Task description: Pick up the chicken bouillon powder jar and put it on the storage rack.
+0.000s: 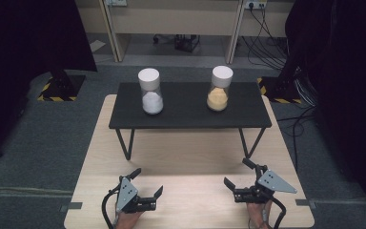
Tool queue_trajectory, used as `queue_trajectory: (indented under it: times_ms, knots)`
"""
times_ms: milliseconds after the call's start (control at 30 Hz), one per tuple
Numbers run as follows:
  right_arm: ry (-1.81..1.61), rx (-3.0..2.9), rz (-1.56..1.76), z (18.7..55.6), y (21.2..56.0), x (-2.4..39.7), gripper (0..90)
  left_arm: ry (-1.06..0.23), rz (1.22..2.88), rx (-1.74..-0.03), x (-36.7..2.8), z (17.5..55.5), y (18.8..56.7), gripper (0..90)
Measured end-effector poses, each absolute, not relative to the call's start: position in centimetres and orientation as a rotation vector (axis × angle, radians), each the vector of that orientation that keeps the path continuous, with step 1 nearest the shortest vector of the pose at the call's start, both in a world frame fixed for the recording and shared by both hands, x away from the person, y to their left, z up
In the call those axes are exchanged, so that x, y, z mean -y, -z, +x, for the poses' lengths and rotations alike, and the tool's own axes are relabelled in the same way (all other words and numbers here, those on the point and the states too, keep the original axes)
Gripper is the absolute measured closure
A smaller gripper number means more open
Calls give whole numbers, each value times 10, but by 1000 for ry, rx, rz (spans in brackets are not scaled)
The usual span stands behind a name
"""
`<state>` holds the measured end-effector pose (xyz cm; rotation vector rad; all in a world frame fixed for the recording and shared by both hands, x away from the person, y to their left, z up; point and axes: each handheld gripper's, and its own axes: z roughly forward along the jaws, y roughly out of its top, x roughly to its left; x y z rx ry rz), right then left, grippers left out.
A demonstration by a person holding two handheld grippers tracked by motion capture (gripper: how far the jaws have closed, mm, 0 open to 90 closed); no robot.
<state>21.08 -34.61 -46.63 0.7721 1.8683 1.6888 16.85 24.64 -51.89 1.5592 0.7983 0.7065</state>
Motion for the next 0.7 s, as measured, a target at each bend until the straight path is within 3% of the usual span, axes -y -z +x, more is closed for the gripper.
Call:
queue_trajectory:
  times_ms: [700]
  knots:
    - [-1661, -1888, 779, 213, 468, 344, 1, -707, 1553, -795, -247, 168, 520, 0]
